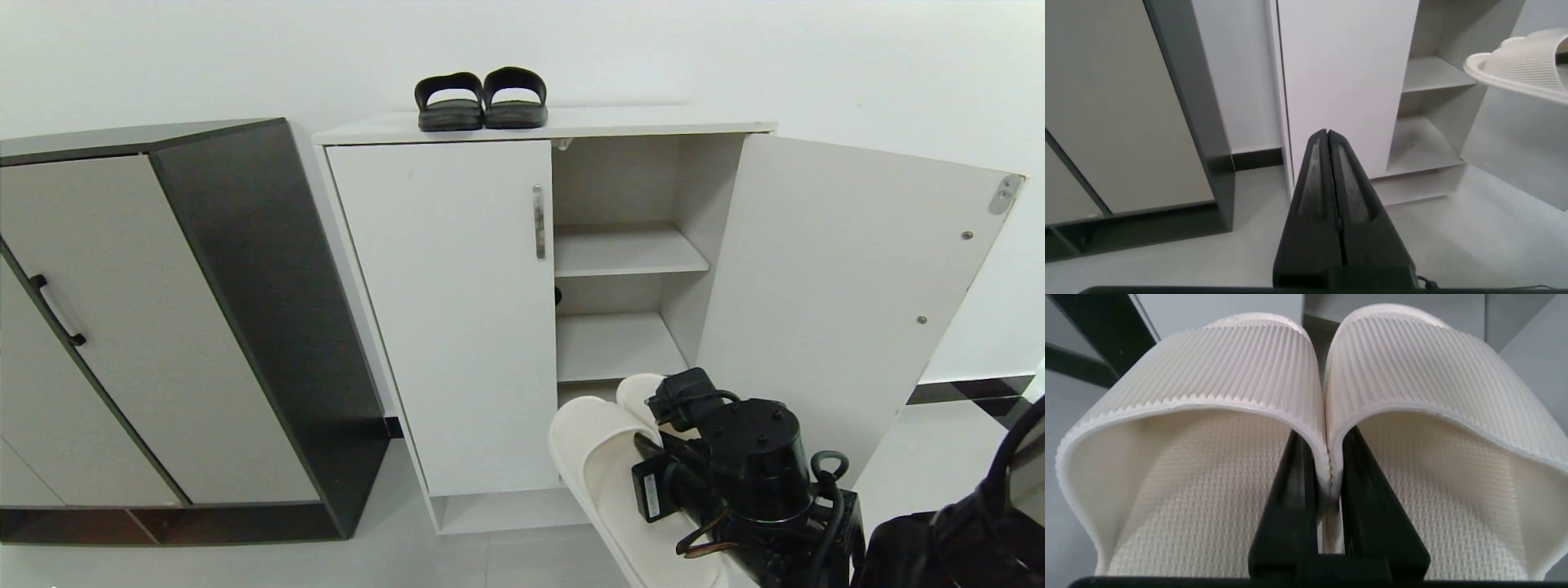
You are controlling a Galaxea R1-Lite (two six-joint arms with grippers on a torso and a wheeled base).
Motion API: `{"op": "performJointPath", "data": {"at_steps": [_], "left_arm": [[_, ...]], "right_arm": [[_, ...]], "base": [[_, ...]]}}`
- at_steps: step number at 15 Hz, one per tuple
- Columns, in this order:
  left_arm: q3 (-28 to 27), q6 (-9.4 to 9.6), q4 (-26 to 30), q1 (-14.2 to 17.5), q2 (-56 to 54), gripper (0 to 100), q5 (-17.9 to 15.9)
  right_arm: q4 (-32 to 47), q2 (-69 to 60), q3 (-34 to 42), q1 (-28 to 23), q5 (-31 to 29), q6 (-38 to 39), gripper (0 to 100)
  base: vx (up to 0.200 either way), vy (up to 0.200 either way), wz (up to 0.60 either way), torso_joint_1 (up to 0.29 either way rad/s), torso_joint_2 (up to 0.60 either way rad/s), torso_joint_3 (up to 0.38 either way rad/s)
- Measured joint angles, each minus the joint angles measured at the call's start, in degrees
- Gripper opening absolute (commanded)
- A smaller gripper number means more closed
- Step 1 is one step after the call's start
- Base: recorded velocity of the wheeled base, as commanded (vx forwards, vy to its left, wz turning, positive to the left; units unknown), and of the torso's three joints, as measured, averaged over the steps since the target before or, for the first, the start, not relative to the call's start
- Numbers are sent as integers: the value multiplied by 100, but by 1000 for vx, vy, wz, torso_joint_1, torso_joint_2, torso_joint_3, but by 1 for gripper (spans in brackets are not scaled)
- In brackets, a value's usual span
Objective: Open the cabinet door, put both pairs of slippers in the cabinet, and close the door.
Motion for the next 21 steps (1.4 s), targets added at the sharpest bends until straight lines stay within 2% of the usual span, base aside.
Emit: {"op": "performJointPath", "data": {"at_steps": [10,13,17,21], "left_arm": [[0,-61,-7,0,2,0,55],[0,-55,-5,-4,2,0,52],[0,-61,-7,0,2,0,62],[0,-63,-7,-2,2,0,63]], "right_arm": [[0,80,-62,82,-167,20,0],[2,416,-399,93,-228,345,0],[13,1136,-1256,112,-786,444,0],[27,1766,-1854,215,-818,430,0]], "base": [[0,-200,0,1,3,3],[0,0,0,0,0,0],[0,0,0,0,0,0],[0,0,0,0,0,0]]}}
